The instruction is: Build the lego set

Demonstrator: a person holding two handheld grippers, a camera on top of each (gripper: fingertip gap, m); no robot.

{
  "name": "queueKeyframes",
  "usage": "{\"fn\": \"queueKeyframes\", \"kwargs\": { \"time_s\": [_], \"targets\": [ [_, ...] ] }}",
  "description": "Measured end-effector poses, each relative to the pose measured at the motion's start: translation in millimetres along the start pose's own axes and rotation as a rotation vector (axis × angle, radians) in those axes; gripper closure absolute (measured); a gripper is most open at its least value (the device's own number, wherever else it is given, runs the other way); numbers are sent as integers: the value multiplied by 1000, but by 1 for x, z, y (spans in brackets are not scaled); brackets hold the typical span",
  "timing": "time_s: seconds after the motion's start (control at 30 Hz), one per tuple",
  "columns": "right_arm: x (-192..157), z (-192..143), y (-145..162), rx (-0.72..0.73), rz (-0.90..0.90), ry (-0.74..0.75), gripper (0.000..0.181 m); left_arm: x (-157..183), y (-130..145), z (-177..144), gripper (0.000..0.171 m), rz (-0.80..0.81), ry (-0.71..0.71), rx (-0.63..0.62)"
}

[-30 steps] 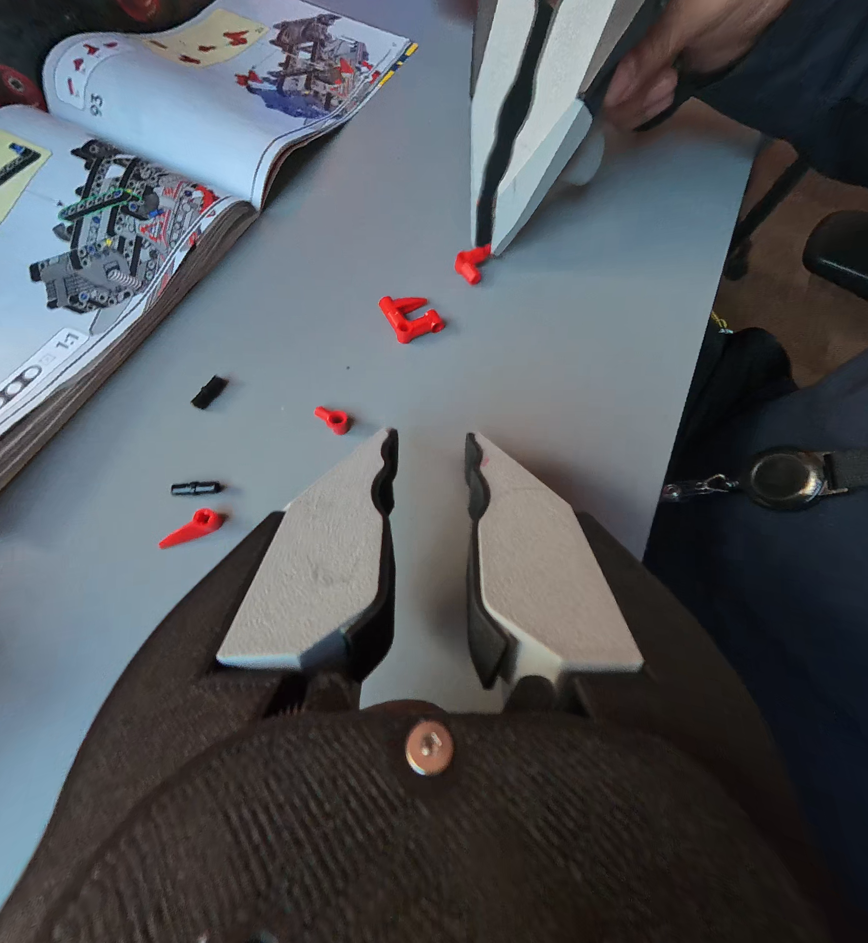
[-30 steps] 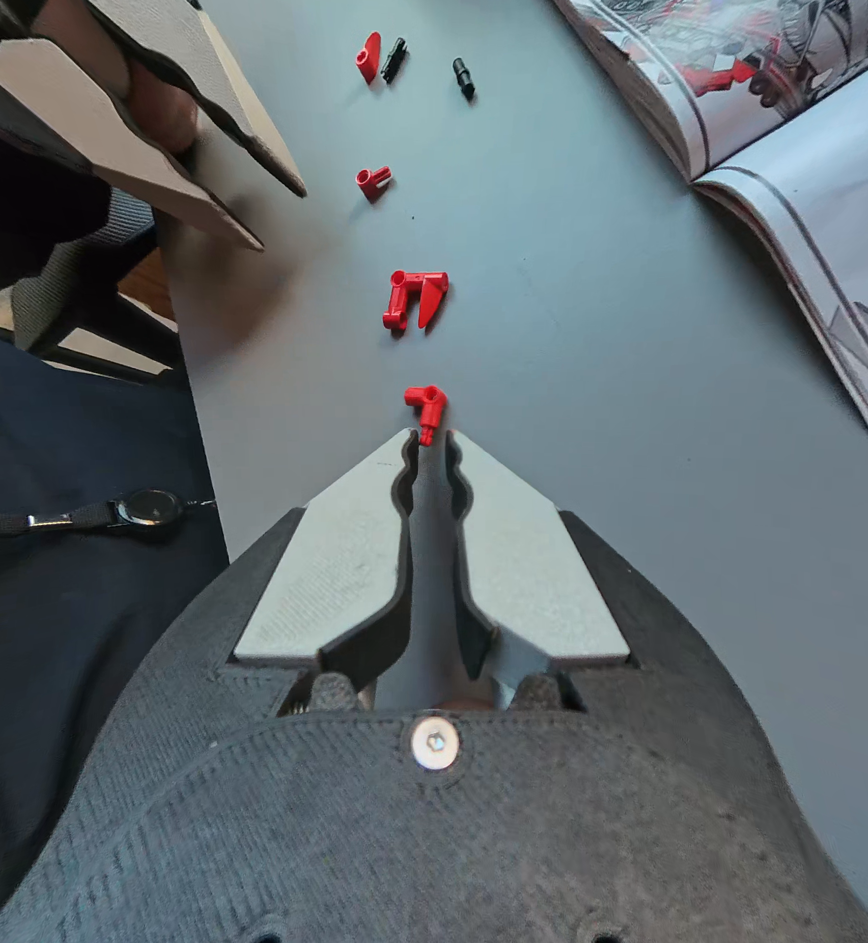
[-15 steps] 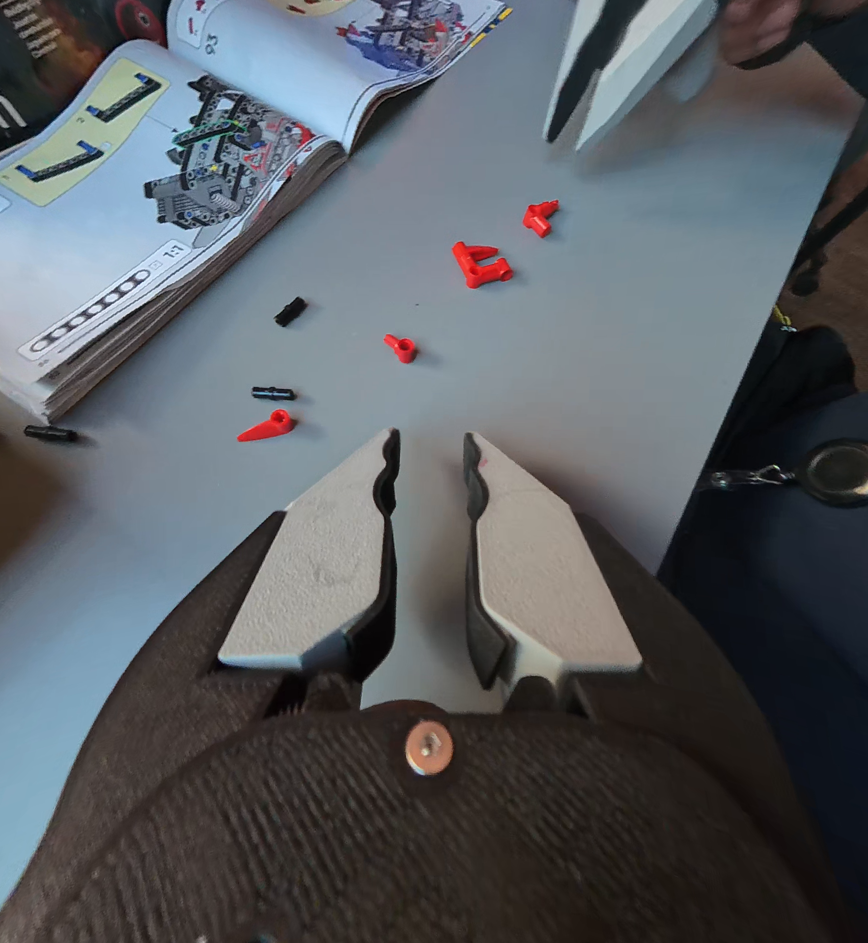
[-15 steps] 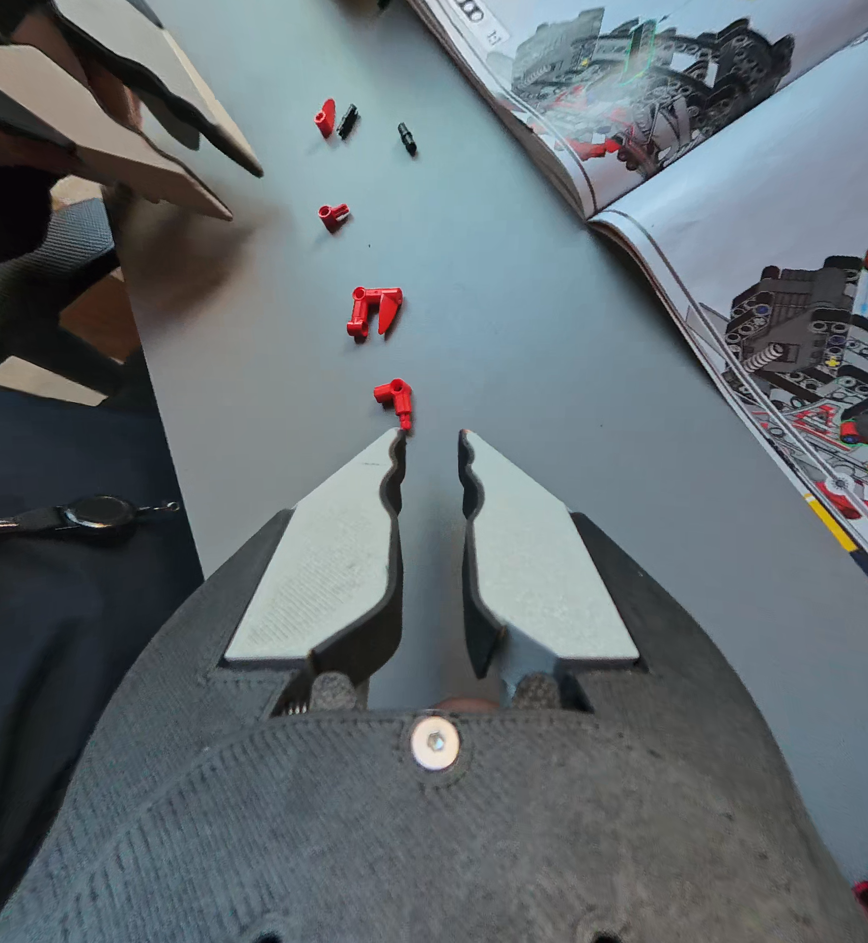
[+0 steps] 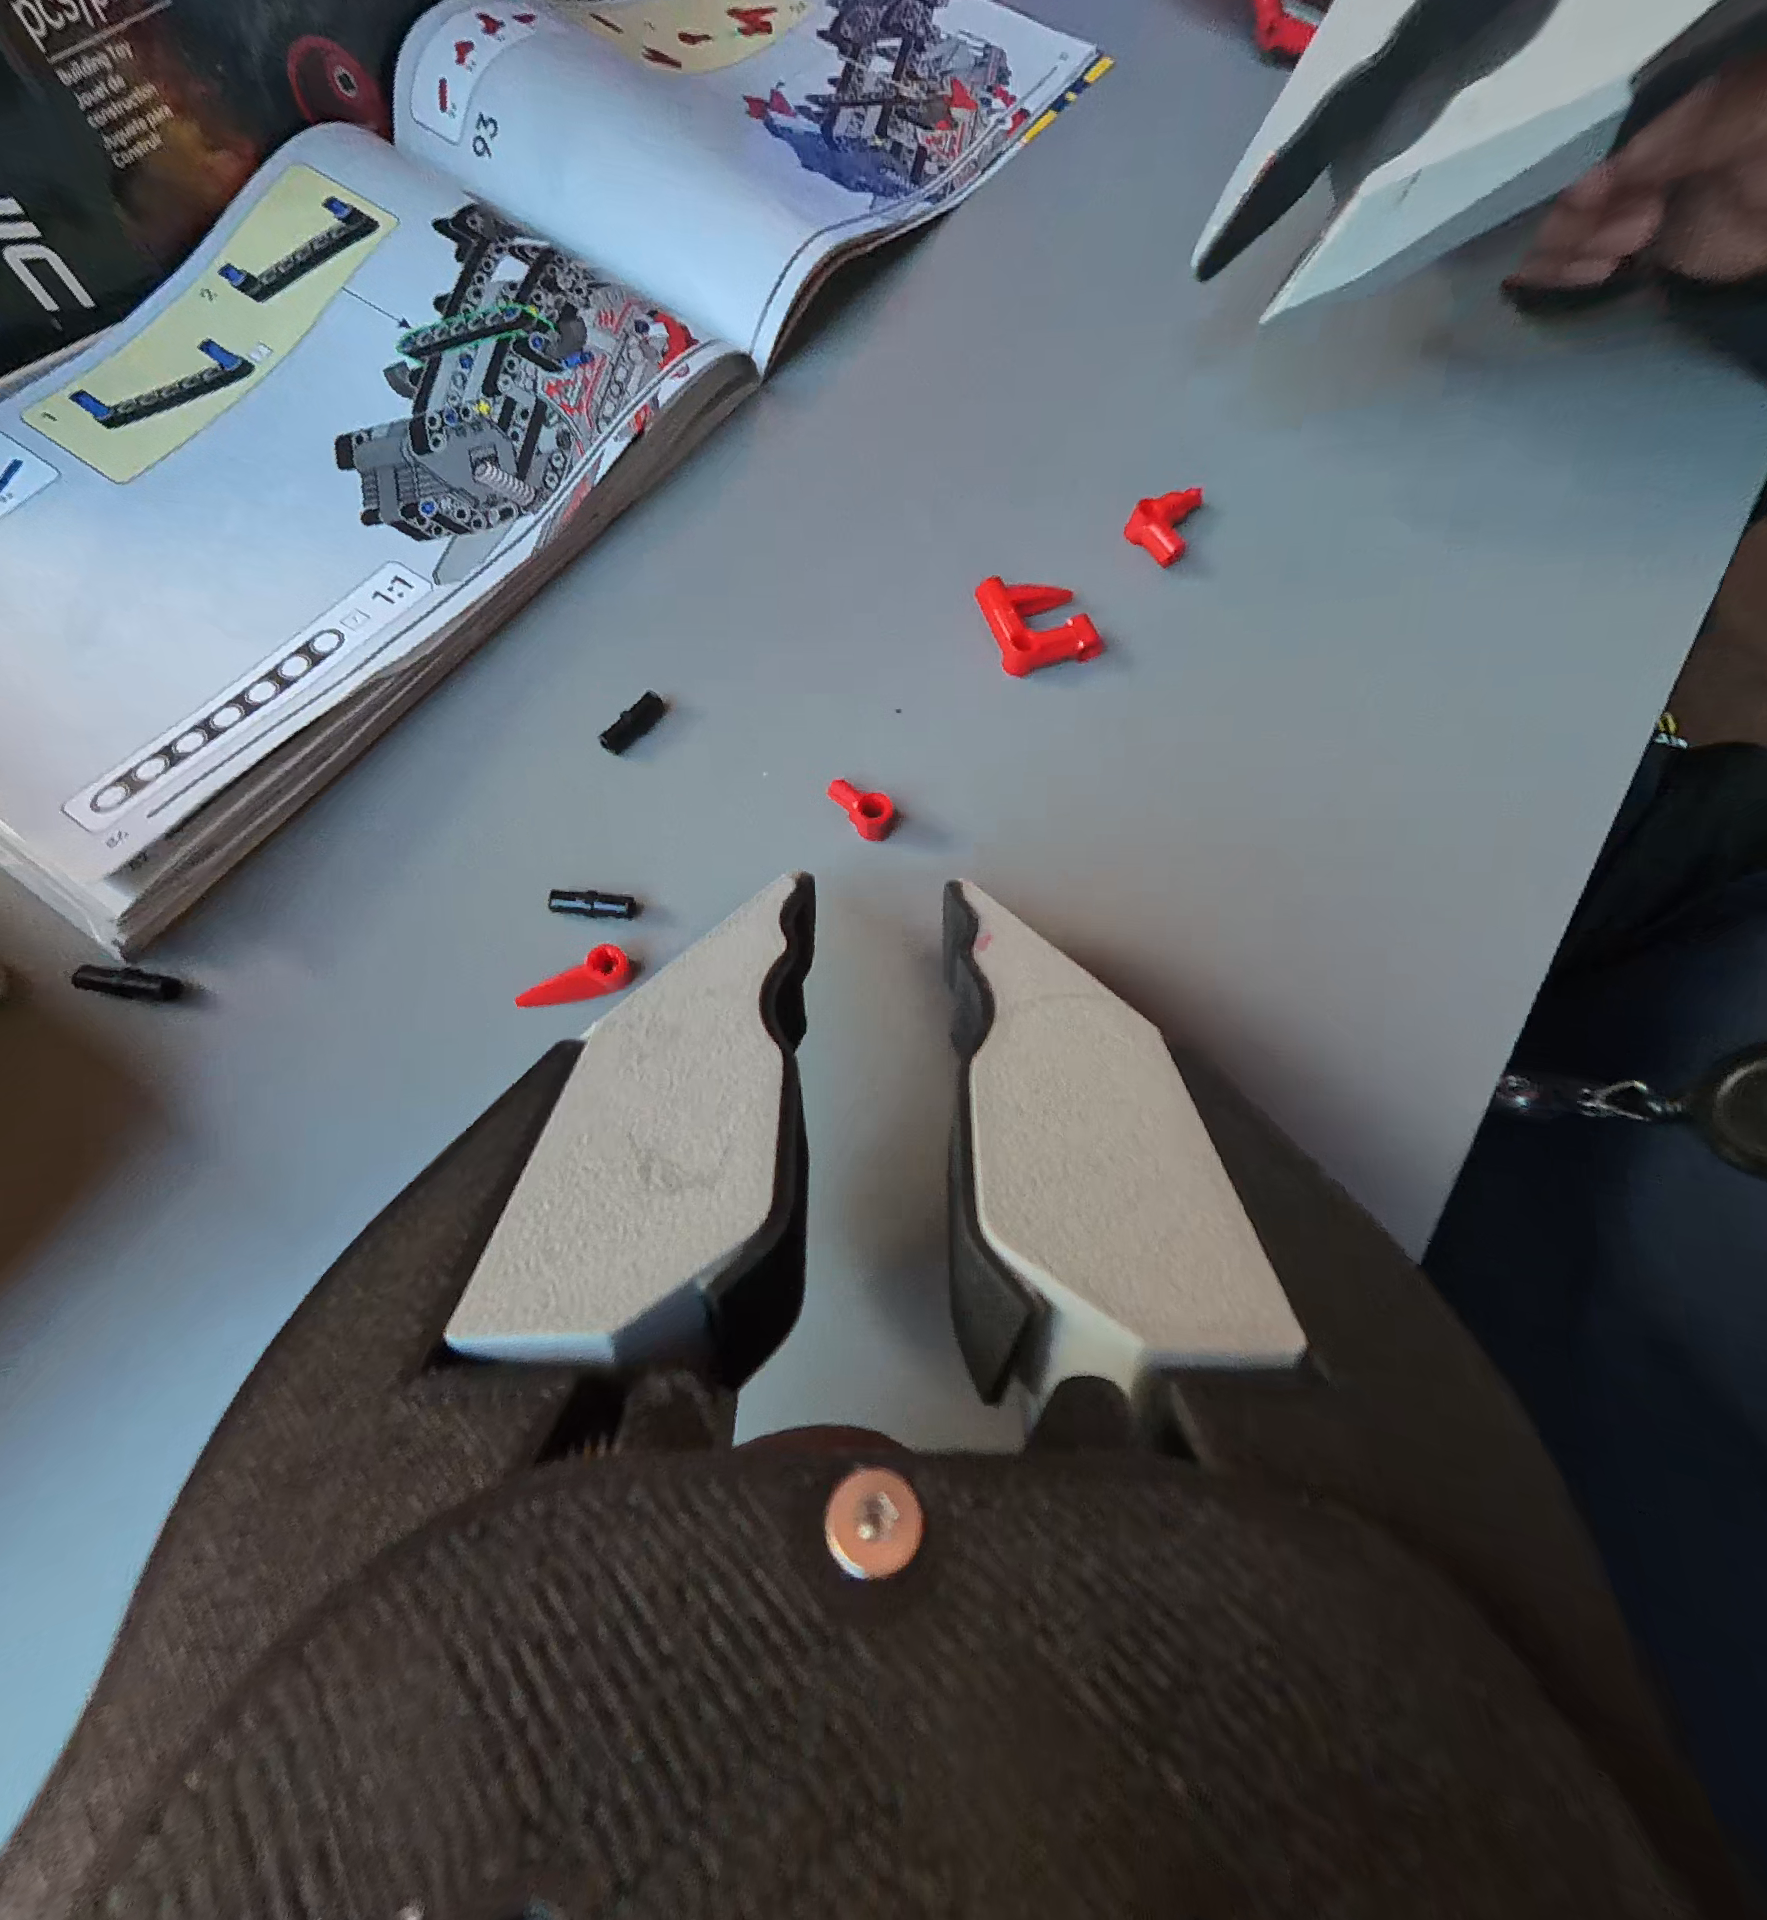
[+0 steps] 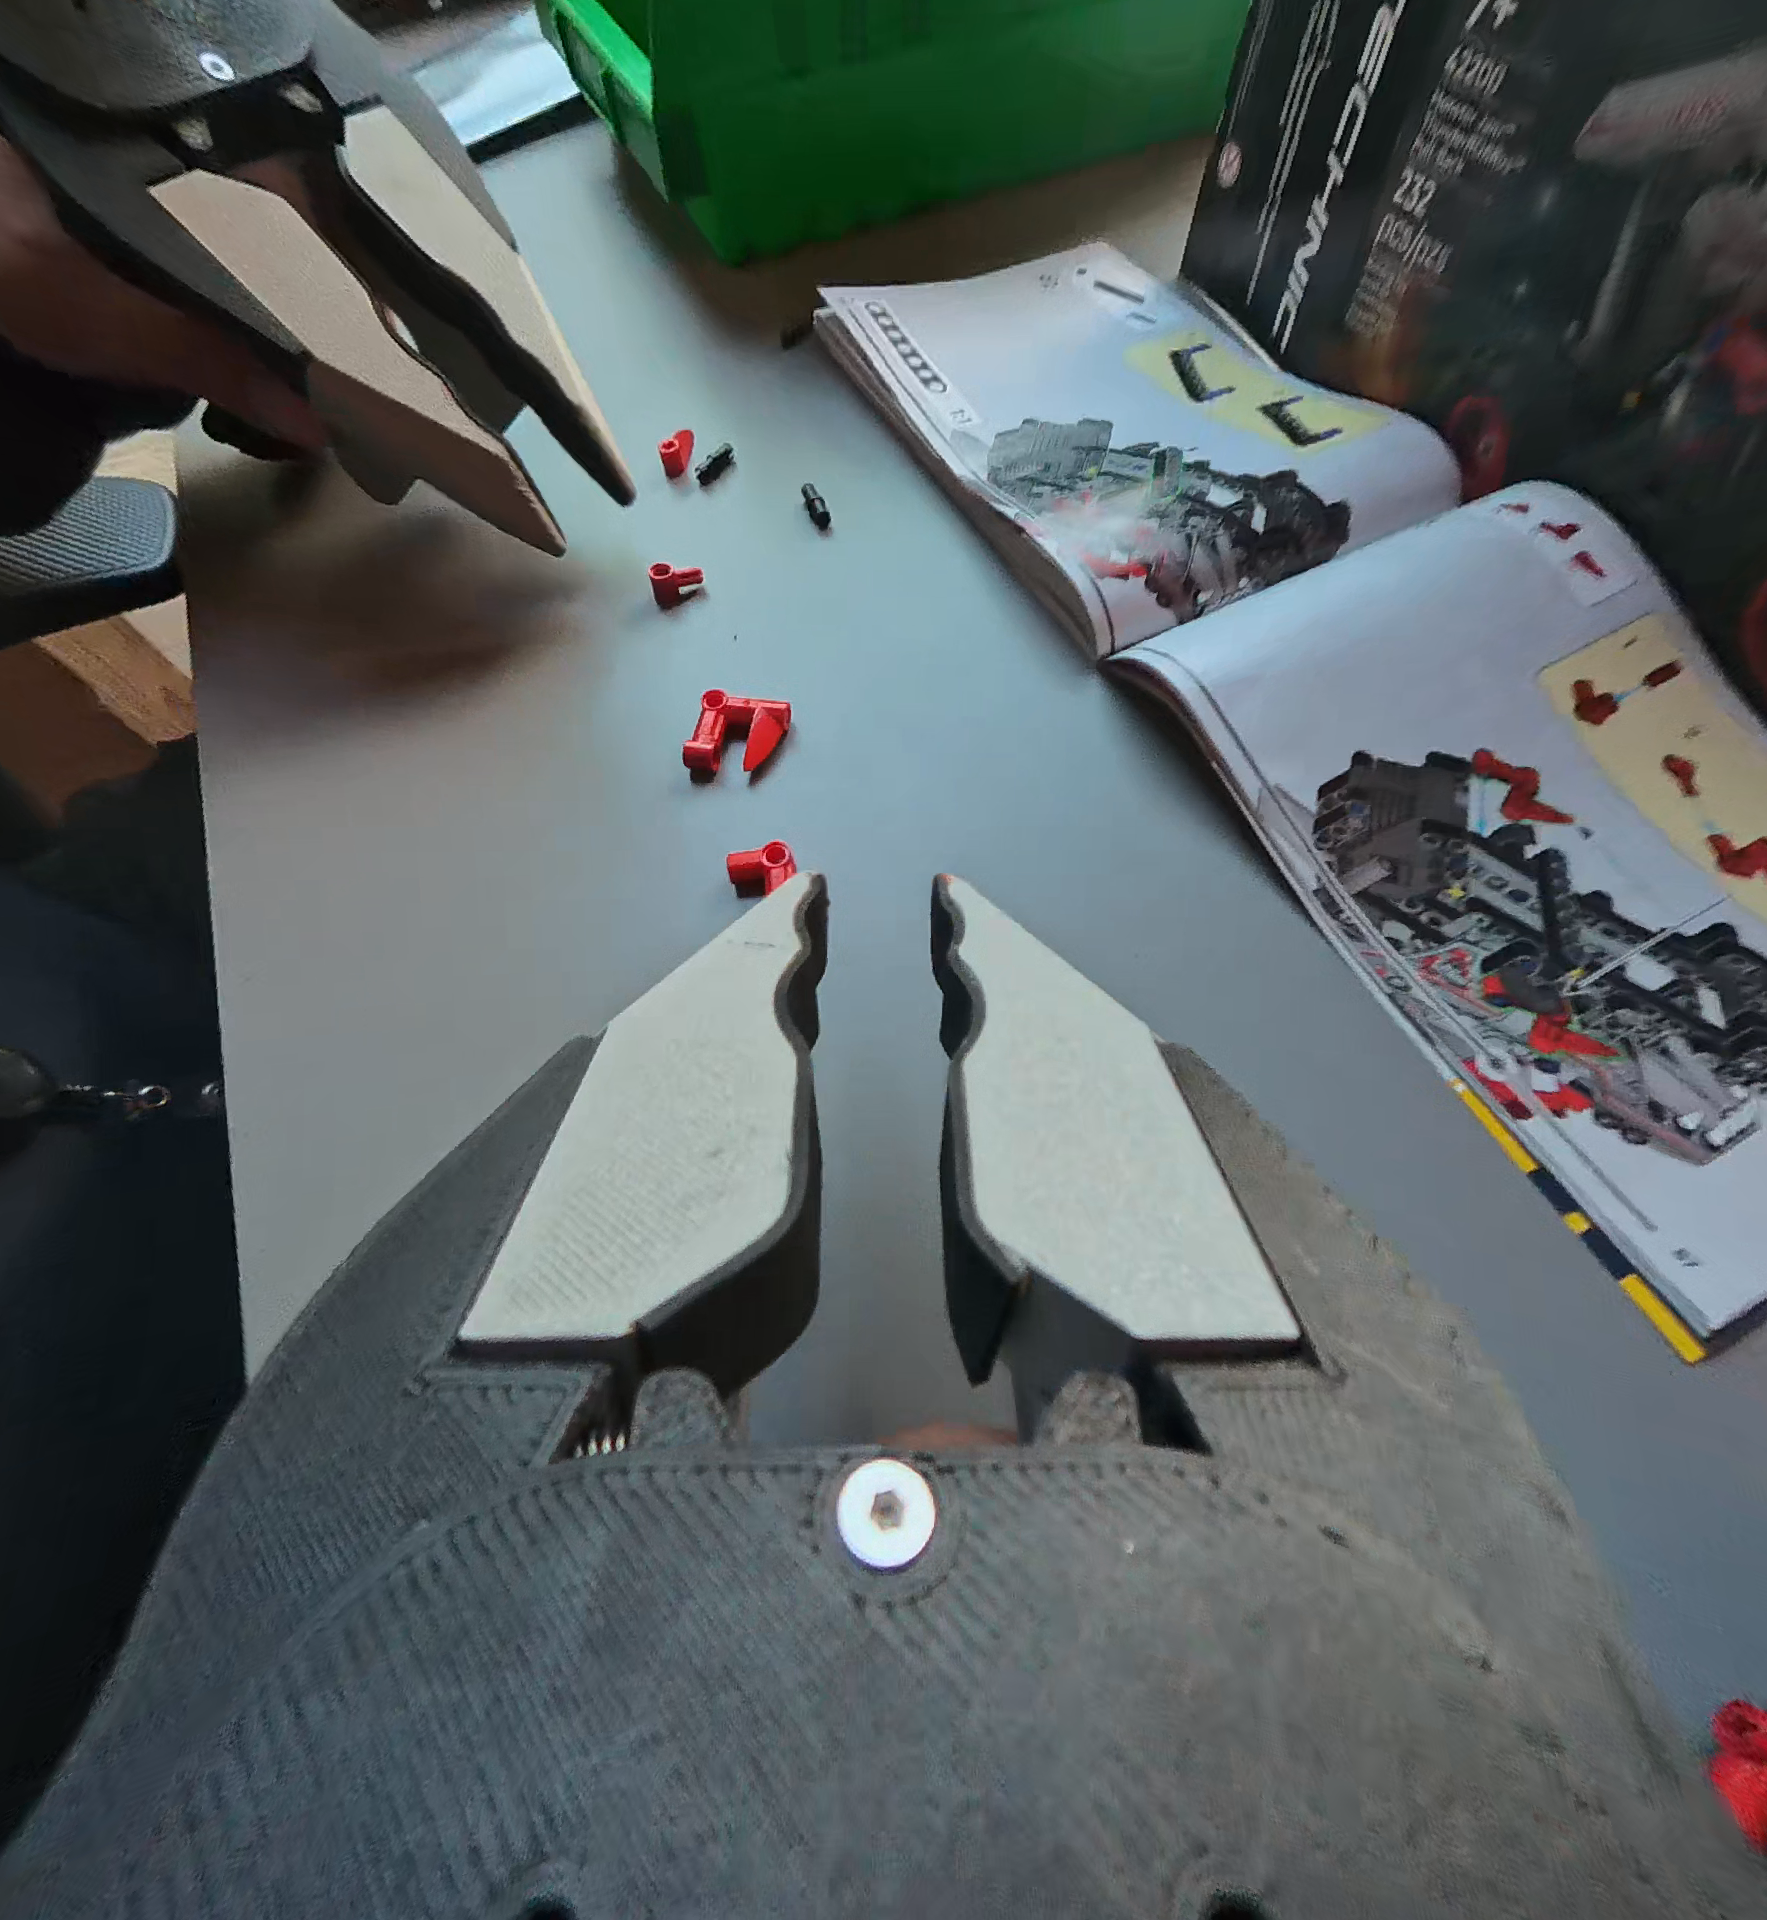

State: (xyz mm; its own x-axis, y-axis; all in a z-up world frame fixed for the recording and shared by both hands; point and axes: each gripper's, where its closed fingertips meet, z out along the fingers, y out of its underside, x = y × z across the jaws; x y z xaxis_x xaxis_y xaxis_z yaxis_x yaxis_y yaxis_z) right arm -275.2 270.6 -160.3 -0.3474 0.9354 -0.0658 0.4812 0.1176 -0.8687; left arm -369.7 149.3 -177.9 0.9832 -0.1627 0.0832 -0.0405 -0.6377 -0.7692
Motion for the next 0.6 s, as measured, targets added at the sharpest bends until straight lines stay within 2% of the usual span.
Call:
{"fn": "queueKeyframes", "kwargs": {
  "time_s": [0.1,0.3,0.6],
  "targets": [
    [2,-7,-12,92,-23,6,164,-2,-4,7,150,7,-9,0],
    [7,-21,-25,223,44,-19,163,-7,-6,22,149,-26,-34,-45],
    [4,-18,-24,203,11,-7,163,-5,-3,26,166,-34,-17,-71]
  ]
}}
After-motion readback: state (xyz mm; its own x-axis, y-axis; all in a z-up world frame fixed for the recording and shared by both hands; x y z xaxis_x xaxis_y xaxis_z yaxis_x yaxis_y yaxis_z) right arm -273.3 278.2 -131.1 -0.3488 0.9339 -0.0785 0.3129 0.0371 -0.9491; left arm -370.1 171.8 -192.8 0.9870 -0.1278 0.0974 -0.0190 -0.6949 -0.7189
